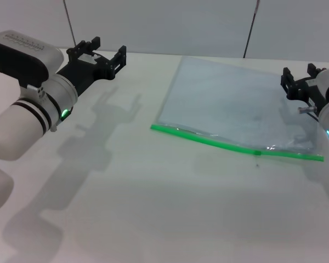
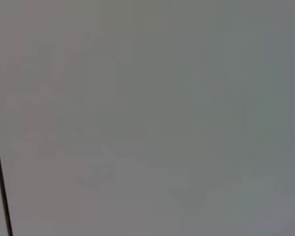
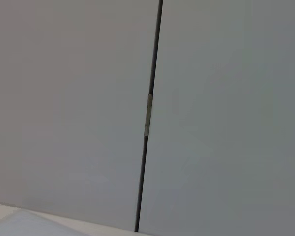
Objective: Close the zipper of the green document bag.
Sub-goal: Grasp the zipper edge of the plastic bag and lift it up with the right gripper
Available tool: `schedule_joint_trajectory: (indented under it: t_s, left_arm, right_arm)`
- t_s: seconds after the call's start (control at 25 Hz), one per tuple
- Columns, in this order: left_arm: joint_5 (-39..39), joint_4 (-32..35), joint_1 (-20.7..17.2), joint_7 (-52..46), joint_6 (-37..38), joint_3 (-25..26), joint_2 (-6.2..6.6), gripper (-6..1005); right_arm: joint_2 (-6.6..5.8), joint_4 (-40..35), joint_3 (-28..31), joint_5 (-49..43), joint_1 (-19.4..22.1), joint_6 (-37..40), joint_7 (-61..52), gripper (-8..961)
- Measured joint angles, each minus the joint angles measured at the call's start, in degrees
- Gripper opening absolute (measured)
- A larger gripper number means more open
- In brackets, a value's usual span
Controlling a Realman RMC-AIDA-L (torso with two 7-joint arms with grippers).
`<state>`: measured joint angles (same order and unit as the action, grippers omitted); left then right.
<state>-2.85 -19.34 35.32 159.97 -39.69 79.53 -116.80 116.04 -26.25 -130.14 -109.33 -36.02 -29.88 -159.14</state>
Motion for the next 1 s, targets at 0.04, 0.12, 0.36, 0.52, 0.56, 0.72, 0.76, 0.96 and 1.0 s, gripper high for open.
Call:
schedule_joint_trajectory:
  t_s: [0.04,0.12,0.36,0.52,0.56,0.72,0.76,0.96,1.0]
  left_arm:
    - [-0.06,0.00,0.02,0.00,0.06,0.00,0.00,678]
    - [-0.13,0.00,0.03,0.00,0.31,0.00,0.00,678]
    - [-0.32,0.00,0.10,0.00,0.57,0.00,0.00,678]
    - [-0.35,0.00,0.10,0.00,0.58,0.00,0.00,678]
    - [-0.36,0.00,0.10,0.00,0.58,0.00,0.00,677]
    - [-0.38,0.00,0.07,0.00,0.56,0.00,0.00,677]
    - [-0.39,0.00,0.07,0.00,0.56,0.00,0.00,677]
    - [-0.41,0.00,-0.17,-0.09,0.52,0.19,0.02,677]
    - [-0.41,0.00,-0.23,-0.29,0.52,0.19,0.04,677]
  right_arm:
    - [-0.01,-0.01,0.00,0.10,-0.02,0.01,0.00,556]
    - [-0.02,-0.02,0.08,0.15,0.03,-0.18,-0.05,559]
    - [0.08,-0.47,0.69,0.23,0.78,-2.03,-0.23,566]
    - [0.06,-1.39,0.42,0.22,1.80,-4.03,-0.23,568]
    - [0.04,-1.60,0.38,0.19,2.00,-4.51,-0.23,569]
    - [-0.02,-1.71,0.35,0.19,2.12,-4.61,-0.22,570]
    - [-0.03,-1.71,0.35,0.18,2.12,-4.61,-0.22,570]
    - [-0.03,-3.15,-0.12,-0.33,2.61,-4.92,0.04,570]
    - [-0.03,-3.60,-0.38,-0.36,2.83,-4.93,0.12,570]
